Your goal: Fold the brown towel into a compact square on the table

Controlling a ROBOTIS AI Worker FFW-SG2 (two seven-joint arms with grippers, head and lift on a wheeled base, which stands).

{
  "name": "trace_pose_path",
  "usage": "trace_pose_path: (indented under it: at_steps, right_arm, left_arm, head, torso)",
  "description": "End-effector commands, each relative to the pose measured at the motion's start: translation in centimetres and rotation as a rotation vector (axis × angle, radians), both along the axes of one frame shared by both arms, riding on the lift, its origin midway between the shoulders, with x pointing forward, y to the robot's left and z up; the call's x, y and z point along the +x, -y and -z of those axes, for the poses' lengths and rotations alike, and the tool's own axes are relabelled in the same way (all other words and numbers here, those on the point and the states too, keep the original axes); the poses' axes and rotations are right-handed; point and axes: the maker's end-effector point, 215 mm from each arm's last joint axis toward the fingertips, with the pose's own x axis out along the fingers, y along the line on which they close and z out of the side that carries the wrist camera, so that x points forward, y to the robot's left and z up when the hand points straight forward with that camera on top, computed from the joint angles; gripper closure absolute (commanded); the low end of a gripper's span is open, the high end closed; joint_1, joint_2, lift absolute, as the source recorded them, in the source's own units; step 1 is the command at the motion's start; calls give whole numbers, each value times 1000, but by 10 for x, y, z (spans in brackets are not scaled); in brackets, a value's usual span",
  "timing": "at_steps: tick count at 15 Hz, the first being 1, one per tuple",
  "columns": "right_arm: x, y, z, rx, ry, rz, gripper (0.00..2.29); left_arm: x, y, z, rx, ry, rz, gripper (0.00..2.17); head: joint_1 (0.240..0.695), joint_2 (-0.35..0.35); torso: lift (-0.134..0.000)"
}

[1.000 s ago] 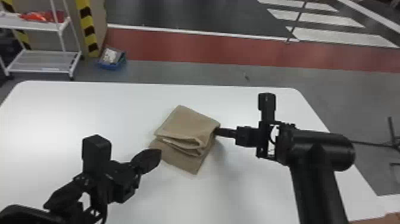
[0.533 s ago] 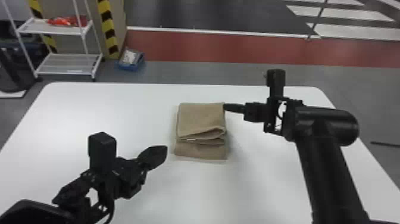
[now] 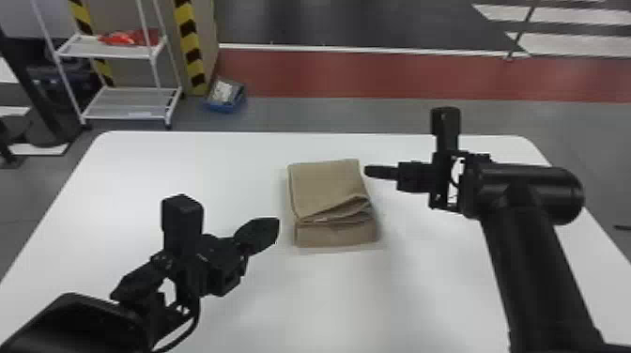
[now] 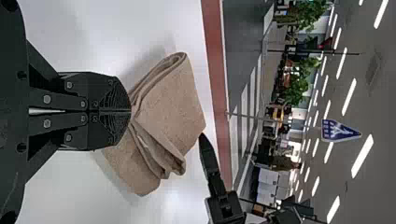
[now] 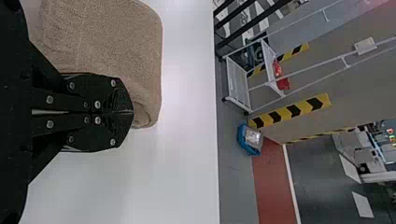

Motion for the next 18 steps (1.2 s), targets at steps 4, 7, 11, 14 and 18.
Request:
trace_pose_path:
  at_steps: [4,7,11,14,18]
  right_arm:
    - [-13,14,-40,-9,97,9,2169]
    - [-1,-31,-76,-35,319,-64,2169]
    - [-2,-55,-51,-94,482,-71,2169]
    - [-22,-63,-24,-95,525,-70,2169]
    - [-60,-73,-6,-87,540,-89,2169]
  left_arm:
    - [17,0,-1,-12,-2,-8,1818]
    - [22,-7,7,-27,-16,-30,1818]
    - [31,-28,11,-30,-4,-75,1818]
    - [32,-32,11,-29,-5,-78,1818]
    - [33,-23,15,-32,-13,-60,1818]
  head:
    - [695,-102]
    - [695,-97]
    - [695,-35]
    - [695,-6]
    - [695,9]
  torso:
    - [-123]
    - [-123]
    - [-123]
    - [-123]
    - [-123]
